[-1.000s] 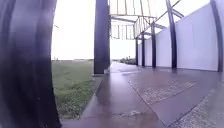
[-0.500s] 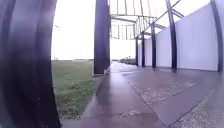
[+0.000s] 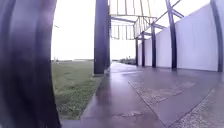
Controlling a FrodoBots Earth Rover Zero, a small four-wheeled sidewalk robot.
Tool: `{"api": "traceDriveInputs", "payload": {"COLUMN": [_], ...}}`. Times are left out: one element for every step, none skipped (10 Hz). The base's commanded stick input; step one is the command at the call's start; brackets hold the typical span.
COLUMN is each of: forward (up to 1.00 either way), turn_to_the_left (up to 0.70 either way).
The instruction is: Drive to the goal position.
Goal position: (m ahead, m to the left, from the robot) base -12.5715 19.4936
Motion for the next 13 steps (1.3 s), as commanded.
{"api": "traceDriveInputs", "payload": {"forward": [0.45, 0.45, 0.45, 0.45, 0.45, 0.45, 0.45, 0.45, 0.45, 0.45, 0.45, 0.45, 0.45], "turn_to_the_left": [-0.27, -0.27, -0.27, -0.27, -0.27, -0.27, -0.27, -0.27, -0.27, -0.27, -0.27, -0.27, -0.27]}}
